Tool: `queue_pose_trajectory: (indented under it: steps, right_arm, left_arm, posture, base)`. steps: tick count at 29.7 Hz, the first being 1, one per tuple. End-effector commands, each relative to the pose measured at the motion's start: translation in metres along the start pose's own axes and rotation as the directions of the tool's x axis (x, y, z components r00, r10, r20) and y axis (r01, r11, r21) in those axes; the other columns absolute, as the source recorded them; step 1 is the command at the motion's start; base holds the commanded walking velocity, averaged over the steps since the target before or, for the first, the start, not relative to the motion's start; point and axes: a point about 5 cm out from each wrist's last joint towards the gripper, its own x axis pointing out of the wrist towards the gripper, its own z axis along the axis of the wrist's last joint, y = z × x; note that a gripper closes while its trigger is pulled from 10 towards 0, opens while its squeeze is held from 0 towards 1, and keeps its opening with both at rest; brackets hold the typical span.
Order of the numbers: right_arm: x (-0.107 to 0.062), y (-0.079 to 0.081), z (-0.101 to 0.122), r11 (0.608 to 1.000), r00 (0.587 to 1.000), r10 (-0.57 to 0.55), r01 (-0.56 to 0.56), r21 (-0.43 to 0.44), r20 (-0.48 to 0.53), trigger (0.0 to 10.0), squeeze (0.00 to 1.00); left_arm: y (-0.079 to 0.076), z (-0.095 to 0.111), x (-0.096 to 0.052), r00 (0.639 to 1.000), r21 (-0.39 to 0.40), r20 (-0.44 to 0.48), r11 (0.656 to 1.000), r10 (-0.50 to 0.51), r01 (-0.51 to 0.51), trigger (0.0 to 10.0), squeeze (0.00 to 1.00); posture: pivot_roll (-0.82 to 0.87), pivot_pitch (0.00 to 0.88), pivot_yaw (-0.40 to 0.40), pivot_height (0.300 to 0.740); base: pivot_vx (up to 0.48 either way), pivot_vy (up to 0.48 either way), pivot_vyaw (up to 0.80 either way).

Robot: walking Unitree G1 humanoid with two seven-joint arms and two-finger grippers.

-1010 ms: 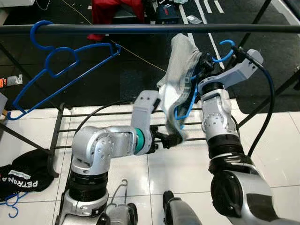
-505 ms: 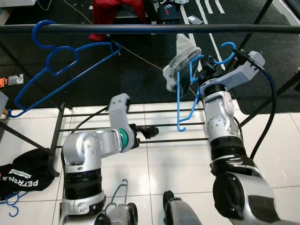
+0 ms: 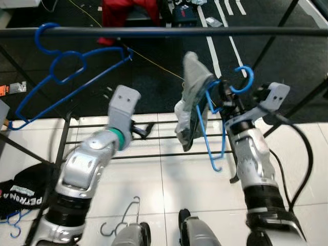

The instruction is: Hang hanger

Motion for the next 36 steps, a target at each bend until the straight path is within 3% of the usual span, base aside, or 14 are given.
queue_pose_trajectory:
  steps: [1, 4, 7, 9, 13, 16, 18, 21, 24, 28, 30, 36]
  right_arm:
    - [-0.008, 0.013, -0.001, 0.987, 0.988, 0.156, -0.157, -0.042, -0.018, 10.0, 0.0]
    - [-0.016, 0.016, -0.001, 0.971, 0.971, 0.234, -0.236, -0.046, -0.043, 10.0, 0.0]
    - [-0.033, 0.026, 0.0, 0.901, 0.892, 0.432, -0.435, 0.012, -0.134, 10.0, 0.0]
    - [-0.034, 0.027, 0.0, 0.896, 0.887, 0.441, -0.443, 0.017, -0.136, 10.0, 0.0]
    - [-0.04, 0.034, -0.001, 0.834, 0.814, 0.541, -0.552, 0.011, -0.212, 10.0, 0.0]
    - [-0.04, 0.033, -0.001, 0.825, 0.803, 0.548, -0.565, -0.007, -0.235, 10.0, 0.0]
    - [-0.04, 0.031, -0.001, 0.825, 0.804, 0.539, -0.564, -0.036, -0.253, 10.0, 0.0]
    - [-0.038, 0.03, 0.0, 0.825, 0.805, 0.538, -0.564, -0.042, -0.249, 10.0, 0.0]
    - [-0.029, 0.035, 0.007, 0.796, 0.775, 0.58, -0.604, -0.025, -0.249, 10.0, 0.0]
    - [-0.027, 0.038, 0.007, 0.781, 0.757, 0.593, -0.624, -0.032, -0.274, 10.0, 0.0]
    - [-0.027, 0.037, 0.004, 0.775, 0.753, 0.584, -0.629, -0.067, -0.304, 10.0, 0.0]
    - [-0.024, 0.032, 0.007, 0.768, 0.765, 0.558, -0.623, -0.148, -0.323, 10.0, 0.0]
  left_arm:
    - [0.004, -0.001, -0.003, 0.998, 0.028, 0.038, 0.999, -0.04, 0.039, 10.0, 0.0]
    - [0.01, 0.004, -0.005, 0.994, 0.08, 0.079, 0.995, -0.07, 0.063, 10.0, 0.0]
    - [0.011, 0.007, -0.009, 0.97, 0.257, 0.109, 0.948, -0.219, 0.186, 10.0, 0.0]
    - [0.01, 0.006, -0.009, 0.967, 0.261, 0.106, 0.944, -0.233, 0.199, 10.0, 0.0]
    - [0.001, 0.009, -0.012, 0.929, 0.345, 0.139, 0.897, -0.342, 0.278, 10.0, 0.0]
    - [-0.003, 0.013, -0.015, 0.909, 0.374, 0.161, 0.876, -0.383, 0.303, 10.0, 0.0]
    - [-0.007, 0.018, -0.019, 0.876, 0.41, 0.193, 0.848, -0.441, 0.336, 10.0, 0.0]
    - [-0.01, 0.022, -0.021, 0.856, 0.423, 0.209, 0.833, -0.473, 0.357, 10.0, 0.0]
    - [-0.024, 0.028, -0.025, 0.765, 0.436, 0.223, 0.764, -0.604, 0.476, 10.0, 0.0]
    - [-0.024, 0.028, -0.021, 0.753, 0.408, 0.265, 0.777, -0.603, 0.479, 10.0, 0.0]
    - [-0.022, 0.027, -0.017, 0.747, 0.356, 0.289, 0.791, -0.599, 0.497, 10.0, 0.0]
    - [-0.023, 0.022, -0.013, 0.731, 0.295, 0.31, 0.792, -0.608, 0.534, 10.0, 0.0]
  posture:
    - [-0.05, 0.168, 0.08, 0.74]
    - [-0.05, 0.159, 0.084, 0.74]
    - [-0.05, 0.151, 0.088, 0.74]
    - [-0.05, 0.151, 0.088, 0.74]
    - [-0.05, 0.138, 0.091, 0.74]
    - [-0.05, 0.136, 0.092, 0.74]
    - [-0.05, 0.129, 0.091, 0.74]
    - [-0.05, 0.127, 0.098, 0.74]
    - [-0.05, 0.13, 0.105, 0.74]
    - [-0.06, 0.121, 0.1, 0.74]
    - [-0.06, 0.119, 0.097, 0.74]
    - [-0.06, 0.119, 0.098, 0.74]
  base:
    - [0.0, 0.0, 0.0]
    - [0.0, 0.0, 0.0]
    - [0.0, 0.0, 0.0]
    - [0.0, 0.0, 0.0]
    - [0.0, 0.0, 0.0]
    - [0.0, 0.0, 0.0]
    - [0.0, 0.0, 0.0]
    - [0.0, 0.0, 0.0]
    - [0.0, 0.0, 0.0]
    - [0.0, 0.0, 0.0]
    - [0.0, 0.0, 0.0]
    - [0.0, 0.0, 0.0]
